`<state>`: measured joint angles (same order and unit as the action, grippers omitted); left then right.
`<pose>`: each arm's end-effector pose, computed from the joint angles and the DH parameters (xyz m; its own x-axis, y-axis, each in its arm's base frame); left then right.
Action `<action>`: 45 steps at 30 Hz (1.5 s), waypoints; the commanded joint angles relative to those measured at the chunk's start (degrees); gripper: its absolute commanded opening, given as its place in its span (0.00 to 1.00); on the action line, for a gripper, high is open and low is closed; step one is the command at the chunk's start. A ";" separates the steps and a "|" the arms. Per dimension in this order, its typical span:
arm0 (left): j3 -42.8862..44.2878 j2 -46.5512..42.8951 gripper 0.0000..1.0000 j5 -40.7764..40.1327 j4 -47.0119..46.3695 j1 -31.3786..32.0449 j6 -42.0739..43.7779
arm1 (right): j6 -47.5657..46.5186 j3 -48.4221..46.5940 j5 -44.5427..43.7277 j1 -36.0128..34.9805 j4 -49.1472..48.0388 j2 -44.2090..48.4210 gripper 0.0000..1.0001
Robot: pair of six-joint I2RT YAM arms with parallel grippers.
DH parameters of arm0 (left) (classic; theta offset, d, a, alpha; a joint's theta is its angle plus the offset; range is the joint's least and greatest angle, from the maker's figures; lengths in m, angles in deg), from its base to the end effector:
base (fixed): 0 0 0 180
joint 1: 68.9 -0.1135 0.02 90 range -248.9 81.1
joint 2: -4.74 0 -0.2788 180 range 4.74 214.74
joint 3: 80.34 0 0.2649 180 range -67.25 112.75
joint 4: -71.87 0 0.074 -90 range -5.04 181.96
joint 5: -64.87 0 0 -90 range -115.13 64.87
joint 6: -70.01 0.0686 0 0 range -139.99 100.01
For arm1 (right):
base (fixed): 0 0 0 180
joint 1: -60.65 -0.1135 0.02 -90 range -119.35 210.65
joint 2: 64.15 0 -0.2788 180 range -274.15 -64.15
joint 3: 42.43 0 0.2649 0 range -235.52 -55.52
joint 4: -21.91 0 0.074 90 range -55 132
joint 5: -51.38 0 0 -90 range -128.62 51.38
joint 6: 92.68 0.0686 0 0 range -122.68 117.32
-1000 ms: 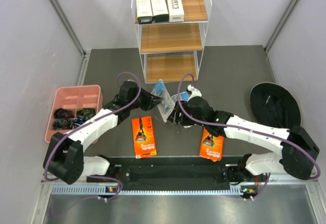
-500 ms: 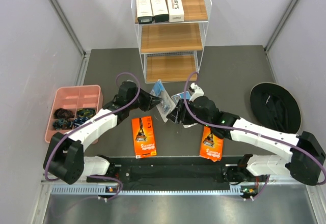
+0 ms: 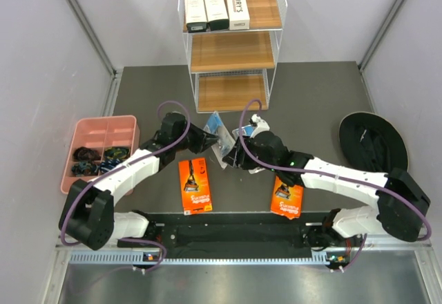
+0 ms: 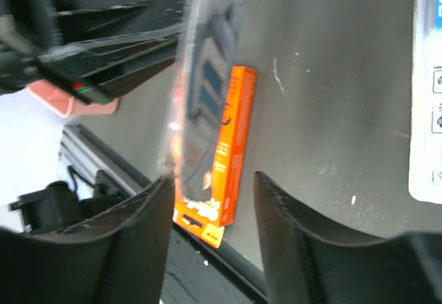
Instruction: Place and organize the shaving razors onto the shelf
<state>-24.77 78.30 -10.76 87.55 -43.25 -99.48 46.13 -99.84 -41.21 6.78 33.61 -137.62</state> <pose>0.2720 -0.1495 0.2212 -0.6865 -0.7269 -0.0165 -0.3809 0.3789 -0.8434 0.1920 0.2577 0.2411 -0.7703 0.2198 -0.5986 -0.3092 0.6923 0.6521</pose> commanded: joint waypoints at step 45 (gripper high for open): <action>11.39 -15.37 0.99 -25.76 26.30 -2.01 30.42 | 1.11 -3.06 -6.37 -0.89 -0.72 7.11 0.00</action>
<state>-18.63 67.37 -24.20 103.33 -44.91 -79.48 48.30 -100.51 -46.30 6.39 34.27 -133.01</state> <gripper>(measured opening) 0.987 0.008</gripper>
